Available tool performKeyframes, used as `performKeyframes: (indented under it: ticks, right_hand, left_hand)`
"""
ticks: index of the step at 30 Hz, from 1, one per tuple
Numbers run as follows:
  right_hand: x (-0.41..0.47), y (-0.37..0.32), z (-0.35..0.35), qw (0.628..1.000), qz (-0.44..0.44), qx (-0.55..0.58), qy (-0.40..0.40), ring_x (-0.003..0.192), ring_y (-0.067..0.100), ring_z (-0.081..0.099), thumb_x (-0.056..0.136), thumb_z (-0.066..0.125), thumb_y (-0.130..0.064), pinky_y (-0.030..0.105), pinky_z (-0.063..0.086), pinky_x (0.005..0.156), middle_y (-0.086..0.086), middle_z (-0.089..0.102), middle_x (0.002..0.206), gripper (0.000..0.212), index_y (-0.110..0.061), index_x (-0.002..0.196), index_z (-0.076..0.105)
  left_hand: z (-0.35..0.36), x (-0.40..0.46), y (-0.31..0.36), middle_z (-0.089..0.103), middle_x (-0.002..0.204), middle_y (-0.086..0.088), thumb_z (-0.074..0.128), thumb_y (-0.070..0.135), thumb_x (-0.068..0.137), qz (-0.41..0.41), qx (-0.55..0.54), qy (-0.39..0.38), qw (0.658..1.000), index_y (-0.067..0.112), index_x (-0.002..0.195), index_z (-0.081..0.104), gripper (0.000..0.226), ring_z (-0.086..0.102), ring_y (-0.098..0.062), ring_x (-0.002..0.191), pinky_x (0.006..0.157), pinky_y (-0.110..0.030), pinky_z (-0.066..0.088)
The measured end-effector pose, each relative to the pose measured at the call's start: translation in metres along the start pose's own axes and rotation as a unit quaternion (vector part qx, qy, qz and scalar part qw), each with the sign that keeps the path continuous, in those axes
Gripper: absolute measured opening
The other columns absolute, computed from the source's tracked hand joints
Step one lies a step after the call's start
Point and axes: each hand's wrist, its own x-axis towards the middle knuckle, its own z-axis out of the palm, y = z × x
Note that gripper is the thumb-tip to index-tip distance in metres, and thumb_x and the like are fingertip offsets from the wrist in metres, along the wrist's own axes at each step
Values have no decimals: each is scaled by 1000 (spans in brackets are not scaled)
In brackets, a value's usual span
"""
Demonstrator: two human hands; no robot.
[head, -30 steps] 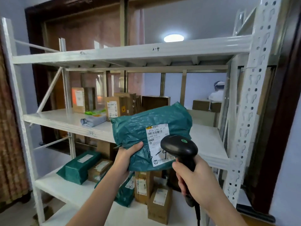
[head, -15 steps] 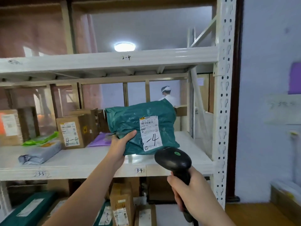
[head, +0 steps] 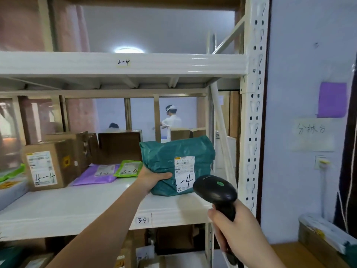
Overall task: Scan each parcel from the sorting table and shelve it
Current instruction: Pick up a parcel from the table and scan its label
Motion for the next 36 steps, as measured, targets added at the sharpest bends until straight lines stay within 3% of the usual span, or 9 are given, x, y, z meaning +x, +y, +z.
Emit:
performKeyframes:
  ticks: [2,5,9,15,20,24,28,32,36]
  right_hand:
    - [8,5,-1,1000,16,5,2,42,16,55,94,63,-22,28,51,52,4,57,49,10,-26,101,57]
    - [20,13,-1,999,29,-8,25,43,8,56,91,66,-25,22,49,55,-1,59,50,11,-31,98,59]
    - [37,19,2,998,50,-13,28,48,7,58,89,68,-31,24,52,60,-2,61,55,13,-34,98,60]
    - [52,22,9,997,56,-32,39,74,5,64,86,69,-32,18,52,75,-7,66,78,16,-39,95,58]
    - [56,22,13,994,39,-95,44,110,2,58,67,69,-49,29,42,112,-18,64,107,48,-47,113,55]
    - [59,22,13,995,43,-83,42,106,1,61,59,67,-54,34,45,111,-20,66,106,58,-51,115,53]
    - [58,16,16,996,12,-79,30,118,7,59,65,77,-41,34,37,118,-17,66,117,67,-55,124,49]
    - [58,4,22,994,-14,-87,61,93,-17,51,82,77,-16,-9,27,87,-33,49,108,70,-58,112,30]
    - [51,-12,24,993,-5,-118,22,76,-9,54,89,70,-22,-7,35,71,-20,53,87,53,-56,98,31]
  left_hand:
    - [0,11,-4,74,120,-4,105,14,46,17,21,-6,1000,13,130,61,94,71,-26,110,90,-41,61]
    - [-4,29,-7,73,112,1,101,9,58,19,42,-5,999,16,122,63,75,70,-17,101,78,-28,59]
    - [-18,65,-15,76,117,-2,108,33,36,-2,74,-17,997,20,119,70,92,71,-26,109,99,-47,58]
    - [-32,118,-28,76,120,-7,109,37,18,-38,80,-24,996,13,119,71,110,72,-30,110,101,-52,56]
    - [-29,119,-11,72,124,-8,99,11,62,-45,140,-22,989,13,113,68,60,68,-29,112,104,-46,53]
    - [-39,139,-6,65,135,-4,101,29,58,-33,258,-23,965,12,136,60,90,60,-29,125,114,-47,46]
    - [-40,144,-9,64,138,-7,98,23,66,-15,302,47,952,9,141,55,87,59,-33,126,113,-47,45]
    - [-31,133,-18,66,131,-13,93,23,74,14,311,126,942,6,139,50,80,61,-37,120,100,-45,50]
    - [-30,118,-18,67,125,-13,91,26,75,23,294,154,943,9,132,51,72,62,-37,113,95,-48,53]
